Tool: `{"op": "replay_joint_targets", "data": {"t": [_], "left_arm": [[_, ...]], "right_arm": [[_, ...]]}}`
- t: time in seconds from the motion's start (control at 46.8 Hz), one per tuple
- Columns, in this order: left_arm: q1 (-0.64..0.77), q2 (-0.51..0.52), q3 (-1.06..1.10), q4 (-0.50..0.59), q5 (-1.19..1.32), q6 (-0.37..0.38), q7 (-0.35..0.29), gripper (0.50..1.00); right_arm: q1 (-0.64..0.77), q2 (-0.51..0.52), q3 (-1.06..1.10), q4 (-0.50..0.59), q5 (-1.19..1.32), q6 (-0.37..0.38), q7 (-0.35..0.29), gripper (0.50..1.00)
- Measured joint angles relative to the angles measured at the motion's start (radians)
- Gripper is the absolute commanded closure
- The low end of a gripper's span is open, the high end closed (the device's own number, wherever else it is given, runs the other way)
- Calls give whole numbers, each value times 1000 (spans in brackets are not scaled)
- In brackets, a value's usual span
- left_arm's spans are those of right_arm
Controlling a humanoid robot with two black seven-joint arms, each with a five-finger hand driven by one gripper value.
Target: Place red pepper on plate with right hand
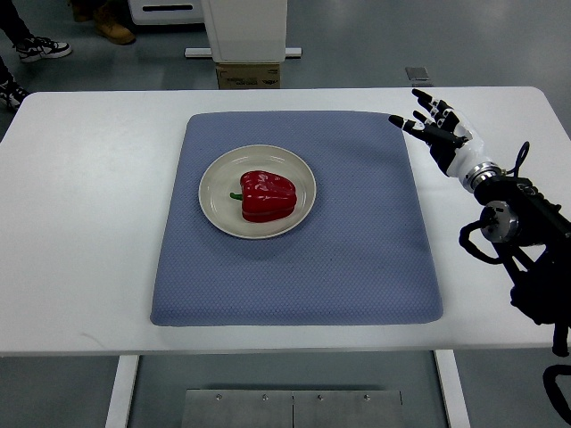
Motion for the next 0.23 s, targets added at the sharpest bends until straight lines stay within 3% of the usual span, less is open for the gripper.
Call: {"op": "replay_joint_targets", "data": {"t": [0.235], "left_arm": [[0, 0, 0, 0, 0, 0, 0, 500]], "right_arm": [[-13, 5, -1, 1, 15, 0, 0, 500]]}}
